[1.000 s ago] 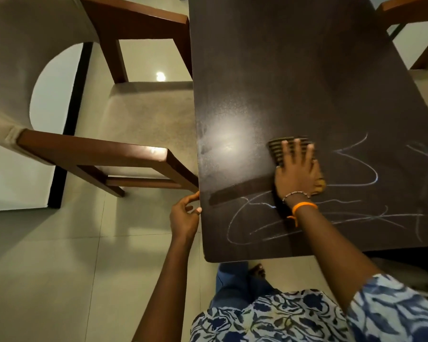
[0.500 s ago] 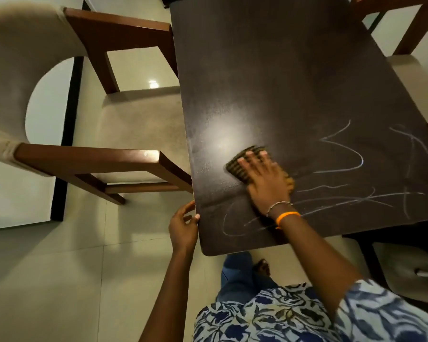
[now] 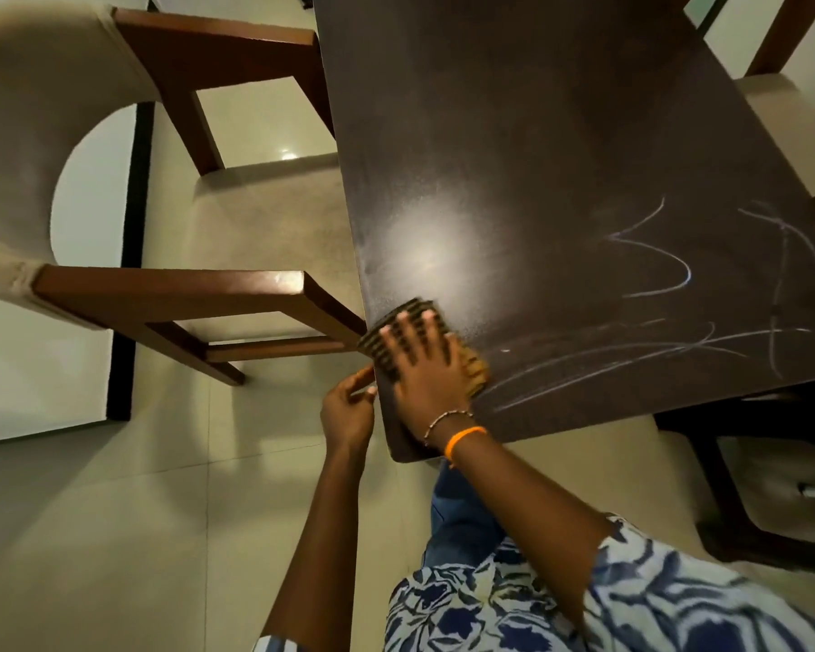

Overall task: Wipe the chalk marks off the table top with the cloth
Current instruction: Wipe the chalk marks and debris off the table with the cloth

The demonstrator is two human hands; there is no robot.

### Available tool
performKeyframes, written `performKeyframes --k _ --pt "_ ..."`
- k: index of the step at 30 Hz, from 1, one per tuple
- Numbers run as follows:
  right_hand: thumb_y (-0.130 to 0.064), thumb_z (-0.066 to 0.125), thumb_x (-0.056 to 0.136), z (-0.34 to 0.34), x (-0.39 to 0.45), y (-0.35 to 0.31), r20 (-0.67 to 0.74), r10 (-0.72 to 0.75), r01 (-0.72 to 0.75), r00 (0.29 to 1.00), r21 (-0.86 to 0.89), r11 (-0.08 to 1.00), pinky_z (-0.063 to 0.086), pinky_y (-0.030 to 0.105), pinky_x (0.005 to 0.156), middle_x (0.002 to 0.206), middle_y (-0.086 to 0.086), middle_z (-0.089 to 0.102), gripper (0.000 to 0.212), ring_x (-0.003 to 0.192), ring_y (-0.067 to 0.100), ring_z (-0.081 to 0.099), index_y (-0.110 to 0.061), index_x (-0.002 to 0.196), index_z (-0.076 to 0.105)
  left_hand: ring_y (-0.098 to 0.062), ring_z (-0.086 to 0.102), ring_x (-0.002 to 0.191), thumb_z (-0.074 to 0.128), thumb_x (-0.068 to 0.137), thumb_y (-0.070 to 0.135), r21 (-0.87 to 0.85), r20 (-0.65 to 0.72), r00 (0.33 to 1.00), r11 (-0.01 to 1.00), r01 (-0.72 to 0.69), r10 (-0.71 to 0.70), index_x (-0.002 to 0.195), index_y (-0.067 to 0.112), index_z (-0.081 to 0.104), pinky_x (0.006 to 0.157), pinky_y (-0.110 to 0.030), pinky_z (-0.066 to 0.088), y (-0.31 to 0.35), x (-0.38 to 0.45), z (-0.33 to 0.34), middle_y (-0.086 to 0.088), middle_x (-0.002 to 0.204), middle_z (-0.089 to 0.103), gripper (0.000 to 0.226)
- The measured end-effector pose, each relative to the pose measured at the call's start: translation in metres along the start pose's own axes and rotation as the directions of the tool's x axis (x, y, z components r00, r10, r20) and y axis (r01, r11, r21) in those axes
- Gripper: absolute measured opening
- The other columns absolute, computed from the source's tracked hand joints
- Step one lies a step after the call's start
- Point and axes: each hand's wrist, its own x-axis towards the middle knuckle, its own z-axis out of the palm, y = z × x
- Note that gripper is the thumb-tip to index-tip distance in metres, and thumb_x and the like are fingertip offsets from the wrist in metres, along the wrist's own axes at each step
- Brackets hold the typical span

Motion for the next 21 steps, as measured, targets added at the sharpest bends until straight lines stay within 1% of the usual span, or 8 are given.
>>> performKeyframes --k 2,3,6,8,11,15,18,21 --pt "-0.032 0.048 0.076 0.002 -0.008 -0.016 0.087 -0.098 0.100 0.991 -0.015 0.995 0.038 0.053 0.101 0.145 0.005 0.043 0.061 0.135 0.034 0.037 -0.024 0.136 0.046 -0.024 0.056 0.119 0.051 0.090 -0.002 0.055 -0.019 1.000 0.998 -0.019 0.020 0.125 0.007 0.058 0.100 -0.033 0.042 -0.004 -0.006 -0.002 -0.009 0.127 0.062 0.037" --pt "-0.031 0.049 0.075 0.000 -0.009 -0.011 0.100 -0.134 0.138 0.986 -0.034 0.990 0.040 0.051 0.100 0.144 0.004 0.045 0.061 0.134 0.032 0.039 -0.025 0.135 0.047 -0.024 0.055 0.119 0.050 0.091 -0.002 0.100 -0.031 0.999 0.994 -0.035 0.039 0.127 0.009 0.056 0.099 -0.033 0.042 -0.007 -0.008 -0.003 -0.008 0.129 0.060 0.039" --pt "-0.027 0.046 0.075 -0.010 -0.006 0.026 0.080 -0.208 0.212 0.975 -0.050 0.976 0.034 0.050 0.105 0.148 0.003 0.039 0.064 0.138 0.031 0.032 -0.025 0.139 0.041 -0.027 0.050 0.124 0.052 0.090 0.002 0.268 -0.062 0.989 0.957 -0.110 0.131 0.133 0.012 0.050 0.103 -0.039 0.042 -0.011 -0.014 0.001 -0.007 0.136 0.053 0.044" --pt "-0.027 0.038 0.076 -0.023 -0.006 0.061 0.043 -0.118 0.120 0.992 -0.058 0.991 0.029 0.051 0.107 0.151 0.003 0.034 0.066 0.141 0.032 0.025 -0.026 0.141 0.037 -0.029 0.042 0.131 0.056 0.089 0.006 0.360 -0.039 0.979 0.917 -0.172 0.199 0.137 0.015 0.045 0.107 -0.043 0.039 -0.005 -0.015 0.009 -0.008 0.140 0.048 0.050" --pt "-0.032 0.024 0.075 -0.046 -0.008 0.126 -0.026 0.082 -0.084 0.996 -0.066 0.994 0.026 0.052 0.109 0.153 0.004 0.029 0.069 0.142 0.034 0.019 -0.025 0.143 0.034 -0.030 0.036 0.131 0.059 0.088 0.010 0.476 0.018 0.972 0.853 -0.214 0.234 0.141 0.019 0.038 0.108 -0.040 0.035 0.007 -0.018 0.022 -0.011 0.139 0.041 0.058" --pt "-0.023 0.038 0.085 -0.073 -0.017 0.201 -0.134 0.316 -0.326 0.939 -0.058 0.944 0.022 0.052 0.111 0.156 0.004 0.022 0.062 0.144 0.033 0.012 -0.024 0.145 0.028 -0.031 0.038 0.127 0.060 0.086 0.010 0.481 -0.021 0.977 0.859 -0.177 0.213 0.142 0.017 0.035 0.108 -0.041 0.036 0.012 -0.017 0.032 -0.014 0.136 0.039 0.062" --pt "-0.018 0.049 0.088 -0.072 -0.014 0.199 -0.180 0.455 -0.463 0.872 0.000 0.887 0.017 0.053 0.113 0.157 0.004 0.018 0.063 0.145 0.031 0.007 -0.024 0.146 0.026 -0.030 0.039 0.127 0.056 0.088 0.006 0.468 -0.059 0.974 0.868 -0.166 0.219 0.141 0.015 0.036 0.107 -0.041 0.036 0.011 -0.017 0.035 -0.014 0.136 0.040 0.058" --pt "-0.022 0.052 0.086 -0.059 -0.003 0.161 -0.192 0.563 -0.562 0.804 0.063 0.824 0.011 0.056 0.112 0.157 0.005 0.016 0.066 0.145 0.034 0.005 -0.024 0.146 0.025 -0.031 0.040 0.125 0.053 0.089 0.004 0.475 -0.115 0.965 0.866 -0.155 0.236 0.139 0.016 0.040 0.106 -0.042 0.037 0.015 -0.020 0.039 -0.014 0.135 0.043 0.054"
